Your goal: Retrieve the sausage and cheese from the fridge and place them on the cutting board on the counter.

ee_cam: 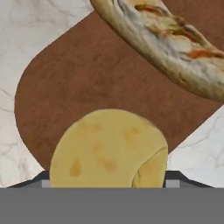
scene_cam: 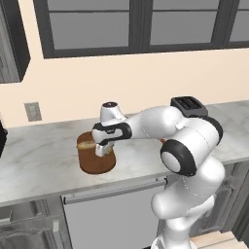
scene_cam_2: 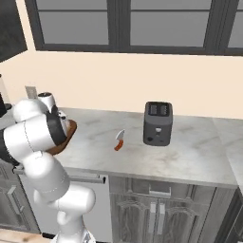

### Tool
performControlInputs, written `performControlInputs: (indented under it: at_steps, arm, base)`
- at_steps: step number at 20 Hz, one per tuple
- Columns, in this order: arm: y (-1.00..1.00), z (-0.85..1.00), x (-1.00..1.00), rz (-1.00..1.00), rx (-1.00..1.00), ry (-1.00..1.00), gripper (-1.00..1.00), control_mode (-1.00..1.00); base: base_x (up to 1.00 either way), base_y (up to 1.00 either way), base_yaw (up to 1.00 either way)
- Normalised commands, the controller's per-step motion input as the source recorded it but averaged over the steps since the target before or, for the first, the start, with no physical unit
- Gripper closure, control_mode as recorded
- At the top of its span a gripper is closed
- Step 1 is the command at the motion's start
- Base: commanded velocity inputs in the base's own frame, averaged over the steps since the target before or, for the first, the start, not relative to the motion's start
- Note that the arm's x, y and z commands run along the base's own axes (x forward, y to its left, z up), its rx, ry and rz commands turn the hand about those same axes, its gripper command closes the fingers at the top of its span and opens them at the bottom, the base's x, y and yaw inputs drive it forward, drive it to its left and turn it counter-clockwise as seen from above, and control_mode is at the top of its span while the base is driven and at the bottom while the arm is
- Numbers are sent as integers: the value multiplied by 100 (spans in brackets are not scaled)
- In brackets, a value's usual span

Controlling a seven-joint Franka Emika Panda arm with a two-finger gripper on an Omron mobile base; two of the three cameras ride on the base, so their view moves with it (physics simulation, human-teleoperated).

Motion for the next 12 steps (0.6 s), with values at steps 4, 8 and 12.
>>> performControlInputs:
  at_steps: [4,8,12]
  arm:
    - [10,-36,33,0,0,-4,100,-100]
    - [16,-28,17,0,0,-1,-100,-100]
    - [2,-8,14,0,0,0,-100,-100]
  base:
    - [0,0,0]
    - [0,0,0]
    - [0,0,0]
